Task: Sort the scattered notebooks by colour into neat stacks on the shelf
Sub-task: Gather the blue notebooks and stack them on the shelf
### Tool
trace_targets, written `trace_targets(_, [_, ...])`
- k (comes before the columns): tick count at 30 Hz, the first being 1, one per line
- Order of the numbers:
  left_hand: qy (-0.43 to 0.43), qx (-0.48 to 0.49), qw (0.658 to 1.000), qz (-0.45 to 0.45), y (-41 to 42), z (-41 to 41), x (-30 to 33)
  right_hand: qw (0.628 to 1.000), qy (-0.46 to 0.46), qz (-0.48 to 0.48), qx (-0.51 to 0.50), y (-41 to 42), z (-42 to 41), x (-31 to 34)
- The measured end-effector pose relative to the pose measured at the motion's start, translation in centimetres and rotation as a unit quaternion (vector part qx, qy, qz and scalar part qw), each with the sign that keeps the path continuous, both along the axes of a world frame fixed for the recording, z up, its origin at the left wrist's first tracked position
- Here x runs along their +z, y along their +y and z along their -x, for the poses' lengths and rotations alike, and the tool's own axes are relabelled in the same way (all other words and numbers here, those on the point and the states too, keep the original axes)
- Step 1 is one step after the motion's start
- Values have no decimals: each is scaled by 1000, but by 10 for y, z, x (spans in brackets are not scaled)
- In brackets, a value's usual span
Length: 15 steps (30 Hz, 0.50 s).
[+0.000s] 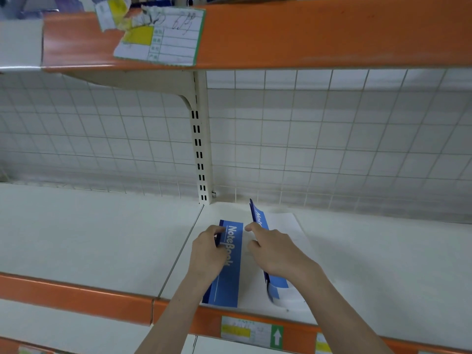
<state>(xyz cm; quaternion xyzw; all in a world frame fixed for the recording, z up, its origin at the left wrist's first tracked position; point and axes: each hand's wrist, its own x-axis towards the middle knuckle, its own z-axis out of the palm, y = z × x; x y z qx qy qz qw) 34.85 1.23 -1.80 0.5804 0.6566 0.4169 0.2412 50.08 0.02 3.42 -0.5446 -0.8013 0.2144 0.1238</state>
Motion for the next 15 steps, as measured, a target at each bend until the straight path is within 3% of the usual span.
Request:
trace_targets(5, [-182,-19,983,35,3,-3,7,999,33,17,-12,2,1,9])
trace_targets(8, [-193,-60,979,24,4,-16,13,999,47,12,-6,0,6,12])
trace_targets(12, [-299,-46,951,58,9,-24,11,999,43,-19,5,-6,21,2])
trace_targets(15, [-248,-80,958,118,8,-18,4,999,54,5,-5,-7,22,-9])
